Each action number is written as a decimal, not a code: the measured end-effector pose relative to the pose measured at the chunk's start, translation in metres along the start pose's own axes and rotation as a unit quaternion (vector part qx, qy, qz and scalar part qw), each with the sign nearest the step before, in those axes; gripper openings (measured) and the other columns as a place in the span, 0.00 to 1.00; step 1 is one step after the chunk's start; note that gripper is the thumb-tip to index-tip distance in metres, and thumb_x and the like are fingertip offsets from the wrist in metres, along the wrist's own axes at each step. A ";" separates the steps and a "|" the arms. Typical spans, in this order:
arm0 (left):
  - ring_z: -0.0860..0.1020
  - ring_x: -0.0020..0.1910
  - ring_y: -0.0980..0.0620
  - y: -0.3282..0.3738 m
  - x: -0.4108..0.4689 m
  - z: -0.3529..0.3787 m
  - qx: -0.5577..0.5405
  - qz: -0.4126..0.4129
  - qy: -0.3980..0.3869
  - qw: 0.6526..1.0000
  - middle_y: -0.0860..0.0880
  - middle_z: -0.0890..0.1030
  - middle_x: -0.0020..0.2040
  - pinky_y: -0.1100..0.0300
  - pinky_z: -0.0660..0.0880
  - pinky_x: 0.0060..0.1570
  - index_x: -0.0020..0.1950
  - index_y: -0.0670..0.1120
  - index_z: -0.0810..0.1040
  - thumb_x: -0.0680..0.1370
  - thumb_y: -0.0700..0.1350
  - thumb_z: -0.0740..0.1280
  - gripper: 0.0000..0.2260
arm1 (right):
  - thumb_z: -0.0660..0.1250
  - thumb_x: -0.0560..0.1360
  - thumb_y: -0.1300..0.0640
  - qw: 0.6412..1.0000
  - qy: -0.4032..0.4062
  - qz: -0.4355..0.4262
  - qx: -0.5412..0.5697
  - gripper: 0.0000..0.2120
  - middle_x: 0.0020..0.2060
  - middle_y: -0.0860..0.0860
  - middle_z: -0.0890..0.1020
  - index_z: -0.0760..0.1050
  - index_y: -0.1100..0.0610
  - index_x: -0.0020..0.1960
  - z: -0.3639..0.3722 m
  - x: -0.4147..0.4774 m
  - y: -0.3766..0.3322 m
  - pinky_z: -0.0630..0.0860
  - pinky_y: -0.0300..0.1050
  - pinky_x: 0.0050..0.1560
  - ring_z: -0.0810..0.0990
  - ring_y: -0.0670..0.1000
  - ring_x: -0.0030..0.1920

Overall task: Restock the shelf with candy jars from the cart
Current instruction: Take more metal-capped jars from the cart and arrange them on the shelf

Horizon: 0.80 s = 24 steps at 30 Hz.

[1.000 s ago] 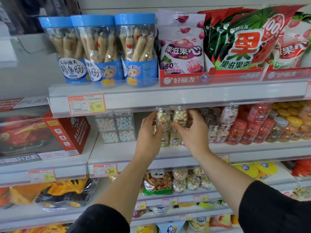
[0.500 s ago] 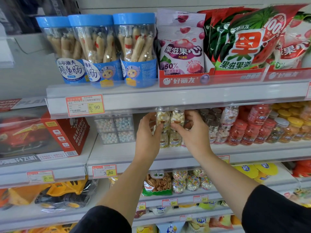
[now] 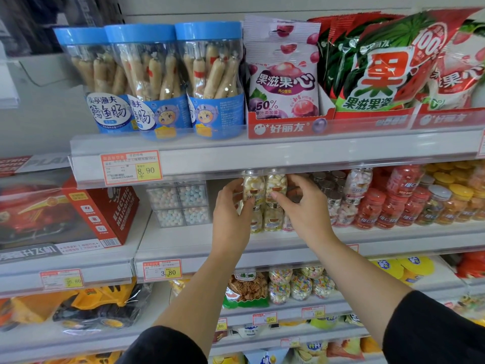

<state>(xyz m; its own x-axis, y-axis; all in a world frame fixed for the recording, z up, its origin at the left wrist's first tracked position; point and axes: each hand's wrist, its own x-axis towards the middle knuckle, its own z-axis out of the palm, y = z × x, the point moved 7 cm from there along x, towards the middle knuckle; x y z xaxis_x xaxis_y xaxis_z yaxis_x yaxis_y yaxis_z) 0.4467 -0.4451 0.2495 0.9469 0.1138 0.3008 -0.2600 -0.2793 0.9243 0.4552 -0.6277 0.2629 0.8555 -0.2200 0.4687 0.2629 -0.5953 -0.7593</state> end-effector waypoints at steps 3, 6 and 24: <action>0.75 0.61 0.60 0.000 0.000 0.000 0.004 0.002 0.002 1.000 0.55 0.75 0.63 0.60 0.74 0.62 0.70 0.53 0.70 0.81 0.45 0.66 0.17 | 0.65 0.68 0.31 1.000 -0.002 0.000 0.006 0.28 0.49 0.41 0.83 0.77 0.46 0.61 0.000 0.000 0.000 0.76 0.58 0.56 0.81 0.46 0.51; 0.75 0.61 0.60 0.000 0.001 0.000 0.011 0.000 0.003 1.000 0.55 0.75 0.63 0.62 0.73 0.60 0.70 0.54 0.70 0.81 0.46 0.66 0.17 | 0.66 0.69 0.32 1.000 -0.005 0.001 0.010 0.28 0.51 0.42 0.83 0.77 0.47 0.62 0.000 0.000 0.000 0.77 0.57 0.56 0.81 0.46 0.51; 0.73 0.61 0.63 0.000 -0.015 -0.005 0.015 0.009 0.007 1.000 0.57 0.74 0.63 0.66 0.71 0.60 0.67 0.58 0.70 0.81 0.46 0.66 0.16 | 0.74 0.73 0.52 0.996 0.076 -0.024 0.032 0.17 0.50 0.45 0.78 0.76 0.51 0.60 -0.024 -0.036 -0.008 0.76 0.42 0.51 0.77 0.45 0.49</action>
<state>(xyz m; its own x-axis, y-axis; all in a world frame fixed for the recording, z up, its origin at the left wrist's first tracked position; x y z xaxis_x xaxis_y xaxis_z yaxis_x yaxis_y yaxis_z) 0.4321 -0.4414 0.2461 0.9397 0.1211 0.3199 -0.2702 -0.3105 0.9113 0.4113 -0.6331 0.2629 0.7649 -0.3094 0.5650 0.3341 -0.5593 -0.7586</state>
